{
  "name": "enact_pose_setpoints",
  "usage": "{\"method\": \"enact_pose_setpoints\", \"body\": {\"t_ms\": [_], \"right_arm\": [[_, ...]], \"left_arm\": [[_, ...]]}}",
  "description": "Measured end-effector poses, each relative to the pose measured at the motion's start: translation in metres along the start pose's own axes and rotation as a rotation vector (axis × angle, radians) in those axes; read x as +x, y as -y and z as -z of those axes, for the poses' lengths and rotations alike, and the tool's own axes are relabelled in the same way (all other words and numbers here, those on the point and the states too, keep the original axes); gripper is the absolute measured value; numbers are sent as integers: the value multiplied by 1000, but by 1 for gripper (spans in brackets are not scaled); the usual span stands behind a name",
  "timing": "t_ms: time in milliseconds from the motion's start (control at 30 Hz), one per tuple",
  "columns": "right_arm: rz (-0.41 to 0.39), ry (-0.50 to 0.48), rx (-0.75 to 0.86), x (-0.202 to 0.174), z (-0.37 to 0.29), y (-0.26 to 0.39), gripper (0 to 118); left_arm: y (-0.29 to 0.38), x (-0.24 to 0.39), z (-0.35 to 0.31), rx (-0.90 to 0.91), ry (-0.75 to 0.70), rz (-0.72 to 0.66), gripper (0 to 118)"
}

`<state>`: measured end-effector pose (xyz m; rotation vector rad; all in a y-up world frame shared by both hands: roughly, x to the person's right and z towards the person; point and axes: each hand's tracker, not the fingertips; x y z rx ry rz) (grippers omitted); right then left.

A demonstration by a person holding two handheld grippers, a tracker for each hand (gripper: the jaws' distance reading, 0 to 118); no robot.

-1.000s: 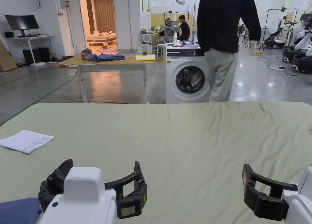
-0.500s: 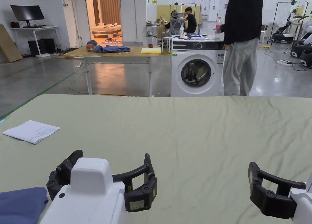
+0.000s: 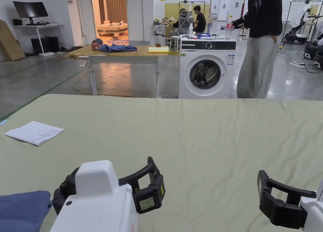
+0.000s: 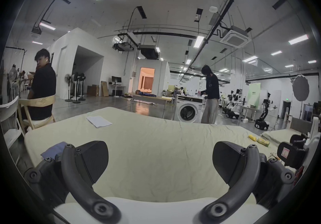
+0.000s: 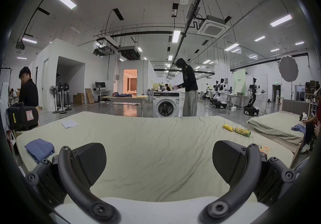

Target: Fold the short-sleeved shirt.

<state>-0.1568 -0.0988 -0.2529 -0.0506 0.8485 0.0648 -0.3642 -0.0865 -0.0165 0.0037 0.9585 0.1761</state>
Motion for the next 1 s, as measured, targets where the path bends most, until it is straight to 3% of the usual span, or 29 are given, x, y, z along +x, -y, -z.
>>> {"method": "enact_pose_setpoints", "body": {"t_ms": [667,1000], "right_arm": [[11,-5,-25,1,5,4,118],[12,-4,-24,2,5,4,118]], "left_arm": [[-12,11,-1,2,-108,69,109],[-16,1,6,-55,-122,-29,109]]}}
